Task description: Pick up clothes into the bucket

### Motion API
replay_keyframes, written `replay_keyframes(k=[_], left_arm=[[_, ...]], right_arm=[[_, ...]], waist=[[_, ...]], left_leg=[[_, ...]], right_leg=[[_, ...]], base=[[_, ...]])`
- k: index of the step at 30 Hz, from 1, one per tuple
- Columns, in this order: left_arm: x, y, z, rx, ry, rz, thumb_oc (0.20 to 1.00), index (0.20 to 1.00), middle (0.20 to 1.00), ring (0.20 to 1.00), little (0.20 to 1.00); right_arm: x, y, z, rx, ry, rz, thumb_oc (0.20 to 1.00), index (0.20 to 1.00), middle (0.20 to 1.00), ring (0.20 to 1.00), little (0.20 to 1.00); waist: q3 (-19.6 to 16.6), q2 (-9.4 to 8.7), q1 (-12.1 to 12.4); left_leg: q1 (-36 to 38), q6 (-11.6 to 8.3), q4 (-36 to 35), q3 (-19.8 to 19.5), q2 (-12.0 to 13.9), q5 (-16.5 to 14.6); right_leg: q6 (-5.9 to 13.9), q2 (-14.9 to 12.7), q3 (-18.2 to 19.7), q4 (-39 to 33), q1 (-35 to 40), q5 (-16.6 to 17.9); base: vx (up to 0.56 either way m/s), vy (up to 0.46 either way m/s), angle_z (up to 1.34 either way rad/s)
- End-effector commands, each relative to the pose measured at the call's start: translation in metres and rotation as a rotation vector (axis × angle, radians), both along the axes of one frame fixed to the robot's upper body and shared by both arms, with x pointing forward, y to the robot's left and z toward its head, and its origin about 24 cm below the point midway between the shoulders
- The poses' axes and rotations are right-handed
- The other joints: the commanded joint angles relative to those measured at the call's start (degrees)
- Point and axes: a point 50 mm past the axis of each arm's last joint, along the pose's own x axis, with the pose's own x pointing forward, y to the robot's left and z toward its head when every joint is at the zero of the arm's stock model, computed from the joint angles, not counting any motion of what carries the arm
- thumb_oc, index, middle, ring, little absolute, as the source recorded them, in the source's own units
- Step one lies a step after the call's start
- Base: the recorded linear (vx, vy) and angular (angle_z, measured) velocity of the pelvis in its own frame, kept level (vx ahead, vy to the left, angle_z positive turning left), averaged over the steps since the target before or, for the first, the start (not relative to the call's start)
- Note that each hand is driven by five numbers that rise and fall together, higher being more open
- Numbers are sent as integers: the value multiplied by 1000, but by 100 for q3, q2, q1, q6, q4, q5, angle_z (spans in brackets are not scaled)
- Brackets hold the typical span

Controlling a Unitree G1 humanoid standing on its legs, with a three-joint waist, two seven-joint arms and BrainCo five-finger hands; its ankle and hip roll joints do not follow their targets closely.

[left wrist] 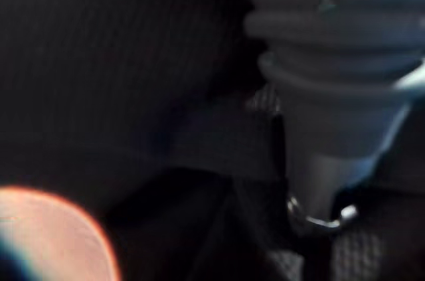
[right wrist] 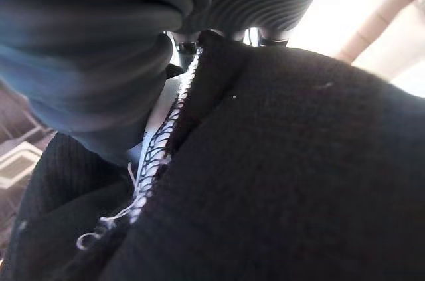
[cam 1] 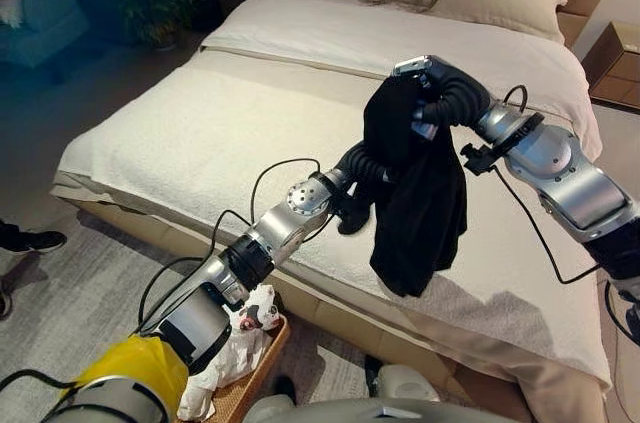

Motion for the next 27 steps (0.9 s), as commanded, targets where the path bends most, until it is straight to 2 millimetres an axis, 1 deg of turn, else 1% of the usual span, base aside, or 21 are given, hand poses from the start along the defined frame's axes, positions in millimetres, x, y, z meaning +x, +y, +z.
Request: replay_keyframes(k=[1, 2, 3, 4, 5, 6, 7, 11, 13, 15, 16, 17, 18, 19, 20, 21, 23, 24, 25, 26, 27], left_arm=[[-19, -24, -13, -36, 143, -177, 1000, 1000, 1000, 1000, 1000], [-24, -26, -15, -69, 221, -237, 1000, 1000, 1000, 1000, 1000], [-24, -25, -15, -69, 221, -236, 1000, 1000, 1000, 1000, 1000], [-25, -24, -14, -77, 237, -255, 570, 570, 570, 570, 570], [-26, -17, -18, -108, 285, -252, 235, 235, 235, 235, 235], [-26, -17, -18, -108, 286, -251, 200, 200, 200, 200, 200], [-27, -9, -24, -150, 335, -232, 200, 200, 200, 200, 200], [-28, 0, -33, -195, 384, -201, 200, 200, 200, 200, 200], [-30, 9, -41, -256, 432, -161, 200, 200, 200, 200, 200], [-32, 12, -45, -286, 462, -150, 200, 200, 200, 200, 200], [-34, 14, -48, -314, 482, -139, 200, 200, 200, 200, 200], [-36, 18, -52, -349, 506, -123, 200, 200, 200, 200, 200], [-37, 22, -53, -376, 515, -106, 200, 200, 200, 200, 200], [-39, 24, -56, -398, 529, -96, 200, 200, 200, 200, 200], [-43, 29, -60, -449, 559, -72, 200, 200, 200, 200, 200], [-43, 29, -61, -449, 560, -72, 200, 200, 200, 200, 200], [-48, 39, -67, -541, 590, -17, 200, 200, 200, 200, 200], [-49, 39, -67, -541, 591, -17, 200, 200, 200, 200, 200], [-52, 46, -68, -595, 599, 17, 200, 200, 200, 200, 200], [-52, 46, -68, -594, 600, 17, 200, 200, 200, 200, 200], [-53, 57, -69, -652, 596, 71, 200, 200, 200, 200, 200]], right_arm=[[-29, 30, 55, 184, -201, 229, 200, 200, 200, 200, 200], [-29, 32, 53, 182, -190, 243, 200, 200, 200, 200, 200], [-29, 32, 53, 182, -190, 243, 200, 200, 200, 200, 200], [-29, 32, 53, 182, -186, 247, 200, 200, 200, 200, 200], [-28, 32, 50, 191, -174, 243, 200, 200, 200, 200, 200], [-28, 32, 50, 192, -174, 243, 200, 200, 200, 200, 200], [-26, 29, 47, 198, -173, 223, 200, 200, 200, 200, 200], [-23, 22, 42, 224, -172, 177, 200, 200, 200, 200, 200], [-19, 9, 35, 234, -174, 101, 200, 200, 200, 200, 200], [-18, 2, 31, 246, -166, 64, 200, 200, 200, 200, 200], [-16, -4, 27, 251, -158, 33, 260, 260, 260, 260, 260], [-14, -12, 21, 259, -146, -8, 479, 479, 479, 479, 479], [-13, -19, 16, 257, -138, -50, 799, 799, 799, 799, 799], [-11, -26, 10, 258, -128, -90, 1000, 1000, 1000, 1000, 1000], [-9, -38, -1, 258, -104, -157, 1000, 1000, 1000, 1000, 1000], [-9, -38, -1, 258, -103, -157, 1000, 1000, 1000, 1000, 1000], [-6, -61, -24, 265, -53, -288, 1000, 1000, 1000, 1000, 1000], [-6, -61, -24, 266, -52, -288, 1000, 1000, 1000, 1000, 1000], [-7, -75, -40, 277, -22, -378, 1000, 1000, 1000, 1000, 1000], [-7, -75, -40, 277, -21, -379, 1000, 1000, 1000, 1000, 1000], [-10, -91, -59, 316, 19, -473, 1000, 1000, 1000, 1000, 1000]], waist=[[-332, -220, -33], [-366, -200, -54], [-365, -201, -57], [-384, -188, -68], [-412, -179, -71], [-414, -182, -73], [-430, -180, -67], [-450, -189, -53], [-436, -197, -31], [-439, -204, -17], [-432, -207, -3], [-441, -215, 10], [-442, -225, 33], [-440, -231, 43], [-438, -245, 76], [-442, -247, 77], [-421, -268, 130], [-427, -271, 132], [-402, -281, 164], [-408, -284, 166], [-385, -286, 188]], left_leg=[[-160, -52, 358, -126, -179, -339], [-137, -54, 339, -132, -197, -337], [-136, -54, 337, -132, -197, -337], [-128, -53, 327, -129, -202, -336], [-117, -47, 316, -132, -210, -336], [-117, -47, 315, -132, -210, -335], [-106, -38, 317, -138, -230, -343], [-101, -23, 329, -161, -253, -365], [-97, -4, 336, -189, -276, -377], [-106, 4, 350, -201, -287, -386], [-110, 12, 357, -211, -295, -392], [-115, 19, 361, -222, -301, -400], [-126, 23, 369, -236, -309, -407], [-130, 29, 376, -251, -315, -414], [-142, 37, 393, -274, -330, -427], [-143, 37, 395, -275, -330, -428], [-166, 61, 436, -334, -367, -455], [-166, 62, 438, -336, -368, -457], [-193, 78, 463, -362, -387, -472], [-195, 78, 466, -363, -387, -475], [-224, 93, 486, -385, -406, -482]], right_leg=[[266, -217, -439, -275, 457, -96], [269, -228, -428, -307, 479, -81], [269, -228, -428, -309, 480, -80], [272, -231, -431, -326, 489, -72], [275, -243, -433, -353, 511, -59], [275, -243, -434, -354, 512, -58], [273, -254, -422, -371, 531, -47], [268, -276, -420, -373, 552, -53], [258, -292, -414, -377, 573, -53], [258, -297, -423, -370, 576, -62], [257, -300, -425, -365, 575, -65], [256, -306, -434, -367, 580, -71], [255, -310, -443, -376, 591, -76], [253, -315, -449, -377, 593, -78], [252, -324, -460, -372, 597, -88], [252, -325, -460, -372, 597, -89], [245, -342, -479, -350, 609, -110], [246, -343, -481, -350, 610, -112], [247, -353, -494, -337, 605, -121], [247, -354, -496, -336, 604, -122], [246, -364, -504, -331, 594, -129]], base=[[26, 29, 8], [19, 22, 4], [0, 0, 0], [0, 0, 0], [0, 0, 0], [0, 0, 0], [0, 0, 0], [3, 5, 1], [10, 21, 7], [7, 14, 6], [11, 15, 4], [10, 9, 6], [7, 4, 8], [6, 7, 9], [6, 7, 6], [4, 10, 5], [8, 5, 5], [3, 3, 7], [-4, -1, 6], [-4, 8, 6], [1, 9, 5]])
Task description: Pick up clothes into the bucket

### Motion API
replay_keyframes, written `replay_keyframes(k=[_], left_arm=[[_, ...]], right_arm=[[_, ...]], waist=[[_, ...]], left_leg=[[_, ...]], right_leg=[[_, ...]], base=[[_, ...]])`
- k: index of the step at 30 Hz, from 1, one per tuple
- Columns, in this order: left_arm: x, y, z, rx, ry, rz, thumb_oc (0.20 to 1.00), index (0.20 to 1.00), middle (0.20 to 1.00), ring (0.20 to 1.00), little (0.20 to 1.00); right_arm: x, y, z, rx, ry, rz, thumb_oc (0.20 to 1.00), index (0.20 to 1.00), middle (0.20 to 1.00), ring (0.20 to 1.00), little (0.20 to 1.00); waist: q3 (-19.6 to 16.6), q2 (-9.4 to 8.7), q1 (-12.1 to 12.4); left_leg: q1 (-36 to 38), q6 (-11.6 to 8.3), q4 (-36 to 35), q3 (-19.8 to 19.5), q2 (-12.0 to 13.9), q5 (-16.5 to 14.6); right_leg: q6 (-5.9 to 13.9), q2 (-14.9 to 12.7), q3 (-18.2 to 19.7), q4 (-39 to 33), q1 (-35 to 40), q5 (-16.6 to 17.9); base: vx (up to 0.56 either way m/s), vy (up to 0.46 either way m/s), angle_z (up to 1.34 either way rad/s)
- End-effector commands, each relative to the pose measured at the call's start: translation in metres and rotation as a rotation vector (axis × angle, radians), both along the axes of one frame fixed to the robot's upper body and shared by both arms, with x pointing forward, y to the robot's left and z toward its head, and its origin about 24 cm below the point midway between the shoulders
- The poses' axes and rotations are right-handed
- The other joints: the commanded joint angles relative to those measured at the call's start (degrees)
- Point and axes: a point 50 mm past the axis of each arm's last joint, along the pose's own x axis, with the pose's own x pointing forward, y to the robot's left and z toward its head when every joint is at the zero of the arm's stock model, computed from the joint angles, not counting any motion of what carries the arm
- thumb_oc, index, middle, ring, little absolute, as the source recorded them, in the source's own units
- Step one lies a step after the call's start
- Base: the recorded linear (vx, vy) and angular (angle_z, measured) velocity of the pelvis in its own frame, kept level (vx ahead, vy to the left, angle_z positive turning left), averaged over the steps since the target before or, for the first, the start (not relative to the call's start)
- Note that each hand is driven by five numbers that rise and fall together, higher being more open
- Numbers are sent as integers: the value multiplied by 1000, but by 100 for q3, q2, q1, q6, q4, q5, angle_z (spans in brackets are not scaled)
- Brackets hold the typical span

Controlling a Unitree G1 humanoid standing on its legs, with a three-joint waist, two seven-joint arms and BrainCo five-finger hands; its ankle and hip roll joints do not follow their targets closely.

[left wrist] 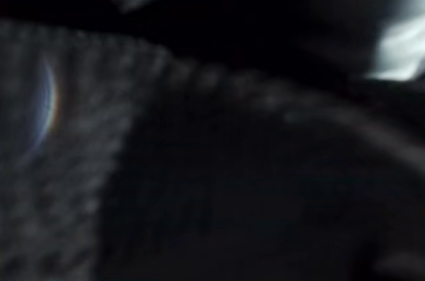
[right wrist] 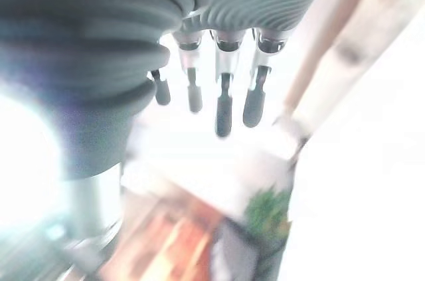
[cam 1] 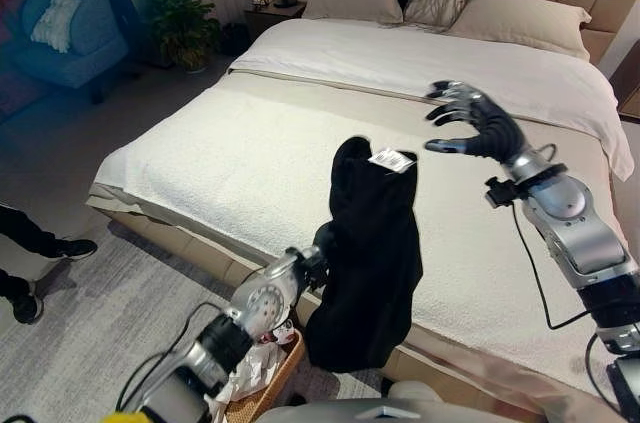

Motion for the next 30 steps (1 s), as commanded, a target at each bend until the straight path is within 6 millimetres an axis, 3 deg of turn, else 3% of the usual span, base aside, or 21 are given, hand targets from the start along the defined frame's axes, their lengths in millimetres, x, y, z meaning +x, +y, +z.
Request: replay_keyframes(k=[1, 4, 6, 7, 8, 10, 11, 13, 14, 16, 23, 26, 28, 30], left_arm=[[19, 7, 37, -163, -117, 86, 200, 200, 200, 200, 200], [17, 25, 37, -180, -129, 185, 200, 200, 200, 200, 200], [20, 54, 45, -151, -202, 318, 200, 200, 200, 200, 200], [19, 54, 44, -149, -201, 318, 200, 200, 200, 200, 200], [20, 66, 47, -126, -233, 372, 200, 200, 200, 200, 200], [17, 97, 58, -63, -325, 533, 200, 200, 200, 200, 200], [17, 97, 58, -62, -324, 533, 200, 200, 200, 200, 200], [14, 129, 70, 47, -428, 715, 200, 200, 200, 200, 200], [13, 130, 70, 48, -427, 716, 200, 200, 200, 200, 200], [7, 157, 79, 158, -506, 856, 200, 200, 200, 200, 200], [-12, 222, 83, 432, -534, 1308, 200, 200, 200, 200, 200], [-11, 234, 81, 517, -522, 1358, 200, 200, 200, 200, 200], [-8, 250, 85, 733, -547, 1407, 200, 200, 200, 200, 200], [-3, 258, 93, 793, -570, 1443, 200, 200, 200, 200, 200]], right_arm=[[-3, -11, 3, 48, -84, -88, 1000, 1000, 1000, 1000, 1000], [-12, -31, -31, 117, -2, -216, 1000, 1000, 1000, 1000, 1000], [-32, -46, -83, 239, 147, -340, 1000, 1000, 1000, 1000, 1000], [-32, -46, -83, 240, 148, -341, 1000, 1000, 1000, 1000, 1000], [-41, -48, -102, 284, 198, -381, 1000, 1000, 1000, 1000, 1000], [-78, -50, -151, 362, 356, -473, 1000, 1000, 1000, 1000, 1000], [-78, -50, -151, 362, 357, -473, 1000, 1000, 1000, 1000, 1000], [-115, -46, -193, 495, 504, -554, 1000, 1000, 1000, 1000, 1000], [-115, -46, -194, 496, 504, -553, 1000, 1000, 1000, 1000, 1000], [-145, -42, -221, 514, 637, -587, 1000, 1000, 1000, 1000, 1000], [-202, -33, -266, 544, 898, -641, 1000, 1000, 1000, 1000, 1000], [-209, -29, -275, 542, 949, -642, 1000, 1000, 1000, 1000, 1000], [-214, -25, -280, 519, 984, -625, 1000, 1000, 1000, 1000, 1000], [-206, -21, -279, 511, 976, -598, 1000, 1000, 1000, 1000, 1000]], waist=[[-179, -442, 94], [-139, -450, 127], [-85, -463, 132], [-91, -469, 134], [-80, -475, 126], [-20, -497, 77], [-29, -498, 77], [65, -527, 3], [58, -529, 4], [147, -565, -37], [715, -817, -139], [861, -889, -133], [1141, -1018, -180], [1225, -1064, -204]], left_leg=[[-323, 86, 582, -117, -339, -482], [-377, 106, 618, -144, -371, -497], [-414, 124, 640, -166, -392, -510], [-415, 124, 642, -166, -392, -511], [-425, 128, 644, -172, -395, -514], [-470, 138, 651, -174, -395, -522], [-474, 138, 652, -174, -395, -523], [-551, 138, 698, -122, -377, -533], [-555, 138, 701, -119, -377, -536], [-637, 132, 752, -81, -369, -549], [-1372, 110, 1255, 119, -284, -565], [-1574, 112, 1443, 152, -254, -593], [-1873, 118, 1839, 162, -244, -705], [-2088, 148, 2060, 174, -240, -756]], right_leg=[[203, -302, -287, 16, 260, -141], [204, -311, -287, 45, 224, -151], [196, -311, -274, 84, 174, -165], [196, -312, -274, 87, 173, -168], [195, -313, -273, 92, 165, -171], [201, -306, -258, 119, 98, -178], [200, -306, -257, 122, 94, -180], [203, -291, -181, 170, -27, -175], [203, -292, -177, 175, -32, -177], [204, -280, -110, 217, -151, -164], [206, -228, 218, 530, -964, -8], [208, -227, 283, 638, -1156, 22], [195, -227, 381, 874, -1391, 2], [174, -218, 492, 1023, -1633, 3]], base=[[-3, 10, 4], [-3, 14, 9], [-2, 25, 14], [4, 19, 6], [4, 13, 3], [0, 21, 4], [-4, 20, 3], [0, 0, 0], [-35, 21, -1], [-52, 13, -4], [-145, 11, -22], [-104, 16, -26], [-118, 7, -11], [-120, 16, -16]])
